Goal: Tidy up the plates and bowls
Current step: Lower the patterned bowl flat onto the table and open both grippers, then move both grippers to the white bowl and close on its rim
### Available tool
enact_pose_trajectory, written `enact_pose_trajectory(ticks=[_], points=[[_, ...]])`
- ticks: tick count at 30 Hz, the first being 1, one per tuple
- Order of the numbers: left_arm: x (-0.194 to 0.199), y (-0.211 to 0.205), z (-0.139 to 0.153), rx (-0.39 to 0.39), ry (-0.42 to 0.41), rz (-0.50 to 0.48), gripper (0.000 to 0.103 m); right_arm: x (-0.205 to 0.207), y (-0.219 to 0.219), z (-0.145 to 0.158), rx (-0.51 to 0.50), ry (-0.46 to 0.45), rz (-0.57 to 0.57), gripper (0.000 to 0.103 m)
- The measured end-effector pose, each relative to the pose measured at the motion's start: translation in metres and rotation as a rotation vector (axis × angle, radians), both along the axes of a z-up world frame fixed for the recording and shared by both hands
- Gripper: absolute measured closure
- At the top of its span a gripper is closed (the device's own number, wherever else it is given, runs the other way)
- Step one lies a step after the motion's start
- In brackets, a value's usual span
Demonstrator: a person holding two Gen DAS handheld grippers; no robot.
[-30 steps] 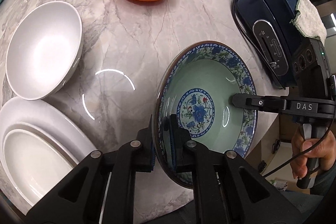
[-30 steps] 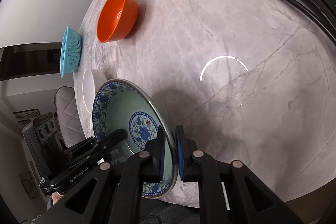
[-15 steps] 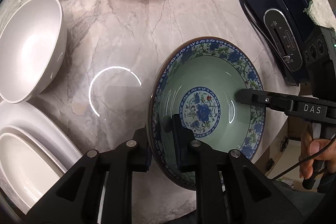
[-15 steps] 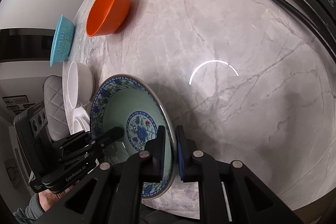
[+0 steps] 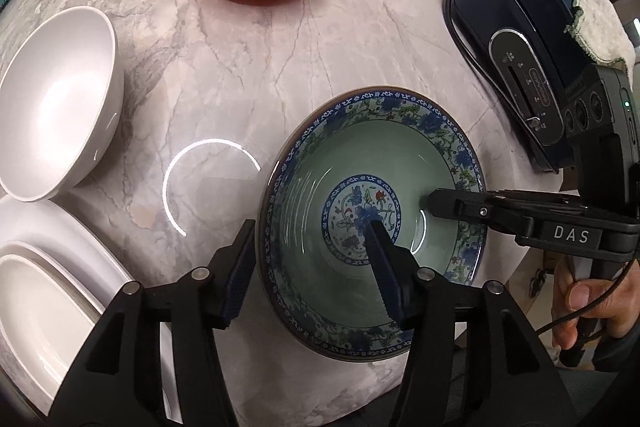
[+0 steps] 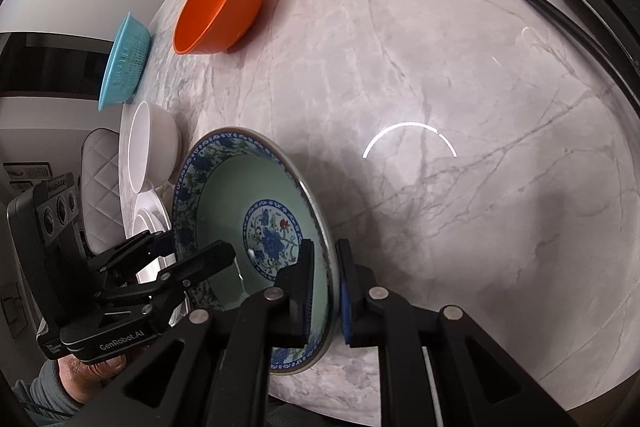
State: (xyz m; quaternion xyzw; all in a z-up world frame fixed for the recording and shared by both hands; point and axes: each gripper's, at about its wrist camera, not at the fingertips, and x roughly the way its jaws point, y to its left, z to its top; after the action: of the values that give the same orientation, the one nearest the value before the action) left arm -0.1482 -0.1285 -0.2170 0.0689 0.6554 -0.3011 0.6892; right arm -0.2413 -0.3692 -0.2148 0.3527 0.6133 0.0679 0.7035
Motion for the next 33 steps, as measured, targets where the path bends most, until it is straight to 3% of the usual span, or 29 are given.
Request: enact_pose_trajectory(ticks=[6,10,14,17,19,23,26,30,33], points=[[-0.002,0.005,0.022,-0.026,-0.026,0.014,0.041,-0.003,-0.002,0.016,-0.003,-0.059,0.0,0.054],[0.0,0.026,0.06,-0.087,-0.045,0.045,0.041,-0.004,-0.005,0.034,-0.051,-0.088,0.009,0.054],[0.028,0.078,0.107,-0.159,-0.106,0.141,0.041,0.003,-0.004,0.068,-0.099,-0.173,0.022,0.052],[0.066,0.129,0.122,-0.089,-0.193,0.215,0.041,0.025,0.007,0.092,-0.062,-0.258,0.053,0.052],[0.094,0.161,0.121,-0.041,-0.214,0.282,0.042,0.045,0.021,0.101,-0.024,-0.299,0.103,0.052],[0.129,0.19,0.102,0.004,-0.2,0.288,0.043,0.096,0.055,0.096,0.1,-0.272,0.176,0.052],[0.142,0.194,0.079,-0.004,-0.143,0.257,0.043,0.129,0.084,0.087,0.078,-0.247,0.224,0.052],[0.141,0.192,0.051,-0.103,-0.069,0.232,0.043,0.157,0.11,0.064,0.108,-0.175,0.228,0.052],[0.139,0.184,0.041,-0.12,-0.078,0.206,0.041,0.165,0.122,0.049,0.116,-0.14,0.227,0.052]])
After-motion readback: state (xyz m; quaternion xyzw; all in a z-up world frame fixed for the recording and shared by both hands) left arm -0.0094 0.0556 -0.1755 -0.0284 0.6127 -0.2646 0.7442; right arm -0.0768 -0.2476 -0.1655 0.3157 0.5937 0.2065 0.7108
